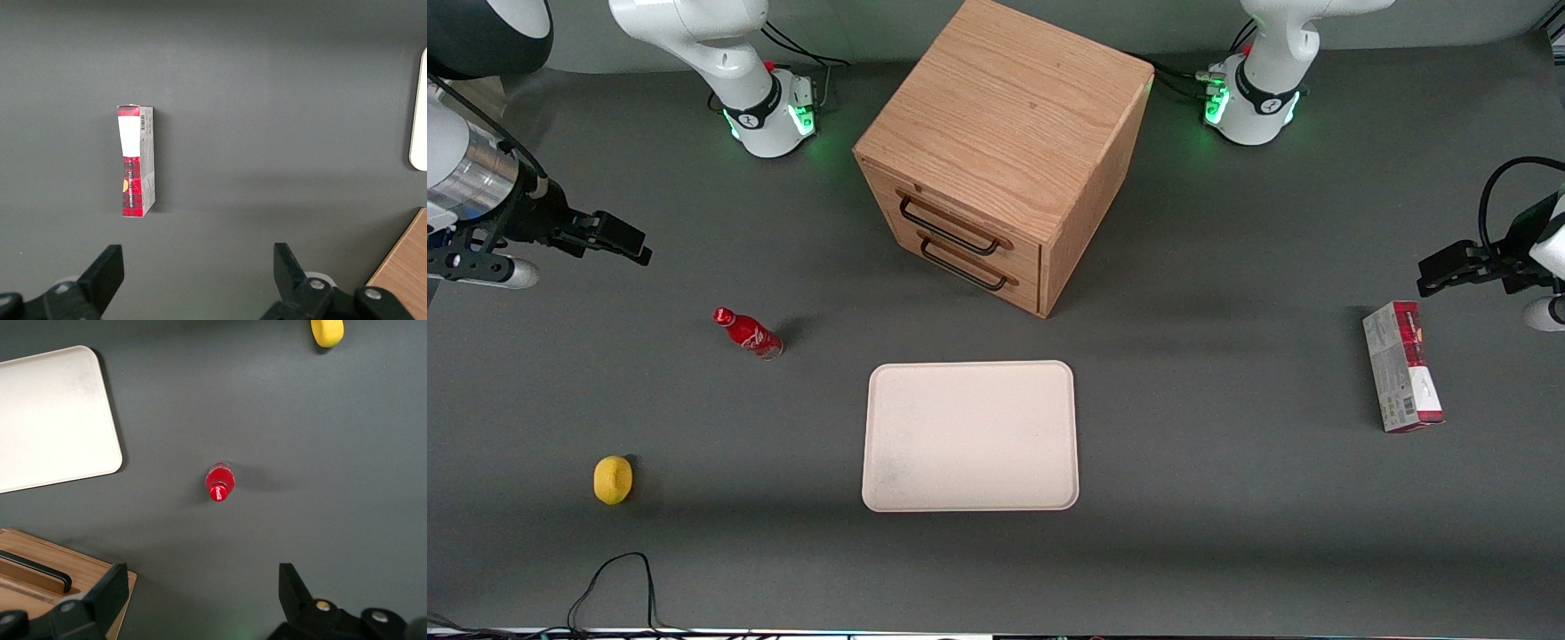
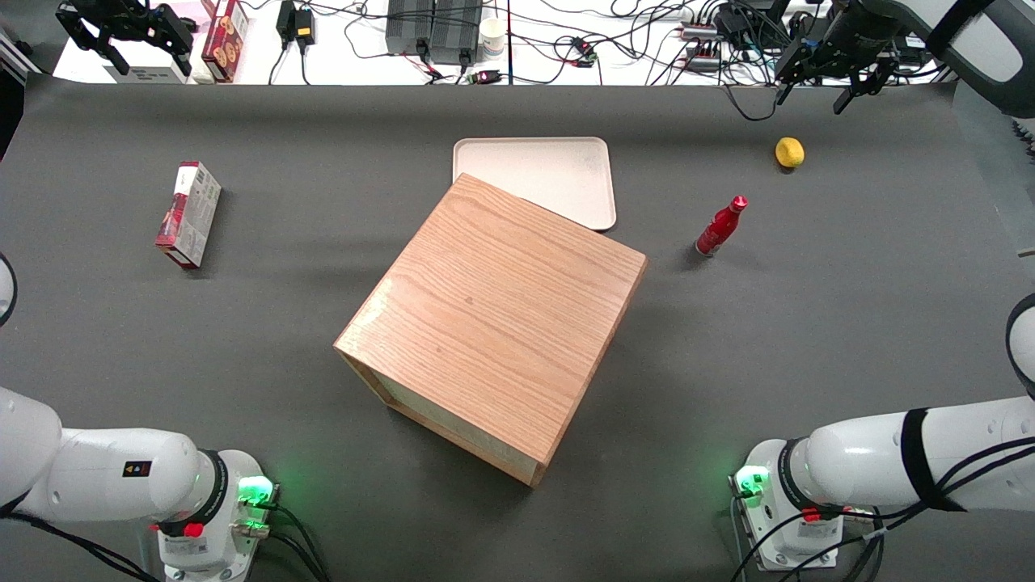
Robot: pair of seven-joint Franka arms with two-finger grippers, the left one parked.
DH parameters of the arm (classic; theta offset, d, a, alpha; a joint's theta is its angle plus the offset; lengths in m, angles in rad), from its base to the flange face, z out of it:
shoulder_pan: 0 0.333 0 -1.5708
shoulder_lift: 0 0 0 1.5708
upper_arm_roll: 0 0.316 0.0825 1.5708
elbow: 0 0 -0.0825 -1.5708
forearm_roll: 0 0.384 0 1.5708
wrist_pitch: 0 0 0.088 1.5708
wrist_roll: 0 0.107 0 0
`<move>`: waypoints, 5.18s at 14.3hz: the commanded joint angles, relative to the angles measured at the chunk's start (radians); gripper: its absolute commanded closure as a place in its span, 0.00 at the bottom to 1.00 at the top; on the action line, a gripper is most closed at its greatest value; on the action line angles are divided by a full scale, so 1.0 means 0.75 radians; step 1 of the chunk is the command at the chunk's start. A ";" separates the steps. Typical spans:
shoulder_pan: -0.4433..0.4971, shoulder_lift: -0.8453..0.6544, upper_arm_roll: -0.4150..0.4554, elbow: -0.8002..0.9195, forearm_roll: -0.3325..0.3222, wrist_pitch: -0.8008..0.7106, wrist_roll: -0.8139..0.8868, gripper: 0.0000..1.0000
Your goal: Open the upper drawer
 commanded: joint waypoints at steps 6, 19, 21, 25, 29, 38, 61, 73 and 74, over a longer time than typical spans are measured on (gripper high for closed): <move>0.001 0.113 0.062 0.183 -0.002 -0.061 -0.138 0.00; 0.036 0.385 0.739 0.529 0.002 -0.174 -0.466 0.00; 0.038 0.412 0.781 0.527 0.067 -0.176 -0.565 0.00; 0.072 0.505 0.789 0.518 0.105 -0.164 -0.612 0.00; 0.077 0.606 0.789 0.466 0.103 -0.049 -0.743 0.00; 0.099 0.592 0.789 0.199 0.084 0.204 -0.874 0.00; 0.089 0.639 0.744 0.109 -0.085 0.397 -0.999 0.00; 0.085 0.729 0.460 0.336 -0.116 0.381 -1.105 0.00; 0.085 0.733 0.447 0.349 -0.116 0.381 -1.101 0.00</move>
